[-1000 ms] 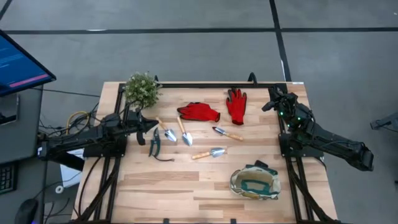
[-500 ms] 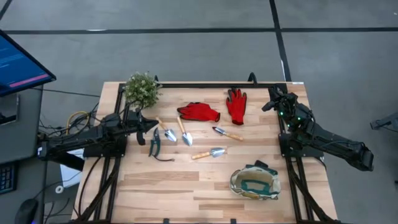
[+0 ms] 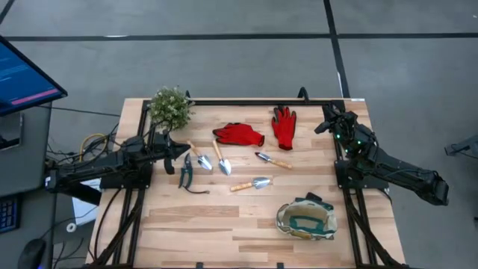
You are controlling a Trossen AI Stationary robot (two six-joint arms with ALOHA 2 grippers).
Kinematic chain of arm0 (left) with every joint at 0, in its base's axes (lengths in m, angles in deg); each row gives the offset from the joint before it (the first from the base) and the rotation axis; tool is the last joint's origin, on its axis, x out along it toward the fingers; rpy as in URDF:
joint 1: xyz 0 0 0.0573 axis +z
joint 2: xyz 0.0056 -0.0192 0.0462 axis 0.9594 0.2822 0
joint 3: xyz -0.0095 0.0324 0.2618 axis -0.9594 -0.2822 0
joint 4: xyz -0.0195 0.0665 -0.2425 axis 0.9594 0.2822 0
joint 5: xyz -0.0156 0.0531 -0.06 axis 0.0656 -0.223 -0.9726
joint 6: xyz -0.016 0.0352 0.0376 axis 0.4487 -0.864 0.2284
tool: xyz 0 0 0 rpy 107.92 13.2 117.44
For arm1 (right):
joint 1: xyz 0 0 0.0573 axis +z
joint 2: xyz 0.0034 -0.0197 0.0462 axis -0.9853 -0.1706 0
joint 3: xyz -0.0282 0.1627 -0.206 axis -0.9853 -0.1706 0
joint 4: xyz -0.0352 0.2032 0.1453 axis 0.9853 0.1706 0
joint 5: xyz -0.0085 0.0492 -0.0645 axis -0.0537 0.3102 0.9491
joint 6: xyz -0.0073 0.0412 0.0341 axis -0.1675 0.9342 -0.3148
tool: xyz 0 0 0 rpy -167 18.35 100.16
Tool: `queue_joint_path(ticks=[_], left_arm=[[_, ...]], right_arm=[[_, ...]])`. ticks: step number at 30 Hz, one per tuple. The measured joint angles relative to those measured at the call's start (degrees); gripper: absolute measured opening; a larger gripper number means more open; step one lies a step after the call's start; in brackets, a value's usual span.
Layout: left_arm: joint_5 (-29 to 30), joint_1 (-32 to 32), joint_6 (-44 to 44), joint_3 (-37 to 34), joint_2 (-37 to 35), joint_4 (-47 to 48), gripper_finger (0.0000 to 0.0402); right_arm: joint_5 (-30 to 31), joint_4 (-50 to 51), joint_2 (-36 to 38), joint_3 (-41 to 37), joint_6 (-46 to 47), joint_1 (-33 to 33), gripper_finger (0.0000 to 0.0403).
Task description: Pick & Place Garden tools in Gardening bag
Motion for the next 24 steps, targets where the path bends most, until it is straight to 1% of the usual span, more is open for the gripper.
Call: queue_joint_path(ticks=[2, 4, 5, 8, 10, 13, 18, 21, 24], left_arm=[[0.00, 0.00, 0.72, -0.01, 0.01, -0.99, 0.0012], [0.00, 0.00, 3.91, -0.01, 0.01, -3.95, 0.0012], [0.00, 0.02, 5.78, -0.01, 0.01, -5.61, 0.0012], [0.00, 0.02, 11.16, -0.01, 0.01, -10.52, 0.0012], [0.00, 0.00, 12.14, -0.01, 0.01, -13.70, 0.0012], [0.00, 0.00, 12.72, -0.01, 0.01, -18.70, 0.0012], [0.00, 0.00, 16.62, -0.01, 0.01, -23.29, 0.0012], [0.00, 0.01, 19.46, -0.01, 0.10, -23.40, 0.0012], [0.00, 0.00, 21.19, -0.01, 0.10, -23.41, 0.0012]], right_arm=[[0.00, -0.01, 0.00, -0.01, 0.00, 0.01, 0.0000], [-0.05, -0.07, 0.00, 0.00, 0.56, 0.05, 0.0000], [-0.31, -0.08, 0.00, 0.01, 2.50, 0.17, 0.0000], [-4.22, -0.26, -0.01, -0.01, 15.51, 0.94, 0.0000], [-7.18, -1.25, -0.01, -0.01, 23.92, 1.33, 0.0000], [-9.42, -1.54, 0.00, -0.01, 31.20, 1.76, 0.0000], [-11.50, -0.66, -0.01, -0.01, 33.39, 2.02, 0.0000], [-14.59, -0.82, 0.02, -0.01, 32.33, 2.06, 0.0000], [-16.05, -0.76, 0.01, -0.01, 33.24, 2.23, 0.0000]])
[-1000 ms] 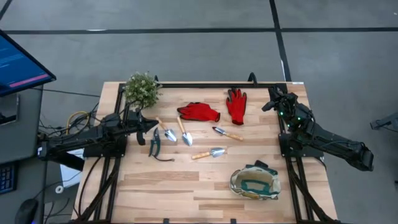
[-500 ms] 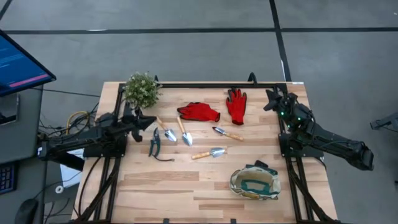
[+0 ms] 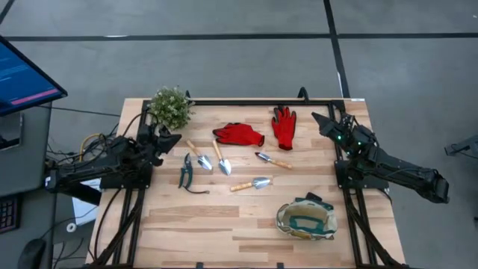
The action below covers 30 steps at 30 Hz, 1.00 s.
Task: Pick & Place Garden tools in Gardening bag
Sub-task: Put the red glove into the gardening bag
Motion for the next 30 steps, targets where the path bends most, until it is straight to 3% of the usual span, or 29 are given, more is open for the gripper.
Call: queue_joint_path(ticks=[5, 11, 16, 23, 28, 30], left_arm=[[0.31, 0.01, -0.18, 0.00, 0.00, -0.02, 0.0012], [0.42, 0.01, 1.21, 0.00, 0.00, -0.66, 0.0012], [0.46, 0.01, 1.35, 0.00, 0.00, -1.12, 0.0012], [1.16, 0.00, 1.68, 0.00, 0.00, -1.38, 0.0012], [1.33, 0.01, 3.13, 0.00, 0.00, -1.42, 0.0012], [1.32, 0.01, 3.27, 0.00, 0.00, -1.43, 0.0012]], right_arm=[[-3.74, 0.04, -0.01, 0.00, 4.32, 1.39, 0.0000], [-15.34, -7.76, -0.02, 0.07, 7.80, 3.03, 0.0000], [-17.39, -10.72, -0.97, 7.03, -1.17, 5.56, 0.0000], [-12.90, 13.89, -14.37, 28.52, -12.35, 8.19, 0.0000], [-3.77, 33.77, -28.19, 43.46, -12.84, 8.81, 0.0000], [-3.24, 39.31, -33.19, 47.55, -12.39, 8.57, 0.0000]])
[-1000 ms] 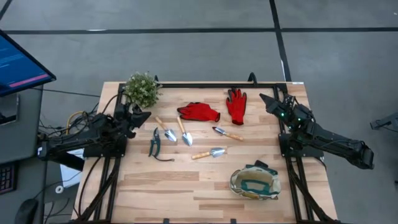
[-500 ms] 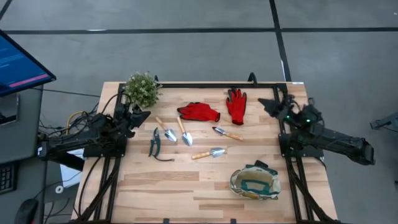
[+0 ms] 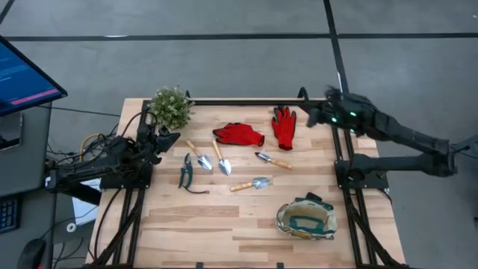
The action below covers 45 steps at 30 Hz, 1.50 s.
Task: Pick & Place Garden tools in Gardening bag
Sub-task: Put the red glove into the gardening bag
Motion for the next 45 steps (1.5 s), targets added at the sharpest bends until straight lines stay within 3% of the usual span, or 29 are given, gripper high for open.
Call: queue_joint_path(ticks=[5, 10, 17, 21, 26, 36, 45], left_arm=[[-0.01, 0.01, 0.00, 0.00, 0.00, -0.12, 0.0012], [-0.01, -0.01, 0.00, 0.00, 0.00, -0.14, 0.0012], [-0.01, -0.01, 1.45, 0.00, 0.04, -0.14, 0.0012], [-0.01, -0.01, 1.49, 0.00, 0.72, -0.20, 0.0012], [-0.03, -0.01, 3.05, 0.00, 3.22, -0.21, 0.0012], [-0.06, -0.01, 4.28, 0.00, 8.92, -1.47, 0.0012], [-0.06, -0.01, 4.26, 0.00, 9.55, -3.21, 0.0012]], right_arm=[[-5.31, 6.71, -10.05, 5.97, 0.02, -0.56, 0.0010], [-12.53, 12.63, -17.89, 7.07, -1.31, -0.59, 0.0084], [-8.29, 23.28, -28.89, 7.05, -1.40, -3.35, 0.0244], [-4.93, 23.29, -35.07, 7.05, -0.96, -7.12, 0.0291], [-5.47, 21.68, -42.29, 7.02, -0.44, -10.65, 0.0299], [-9.45, 15.53, -49.05, 7.02, -0.90, -13.99, 0.0299], [-14.90, 9.97, -57.03, 7.23, -1.25, -15.61, 0.0299]])
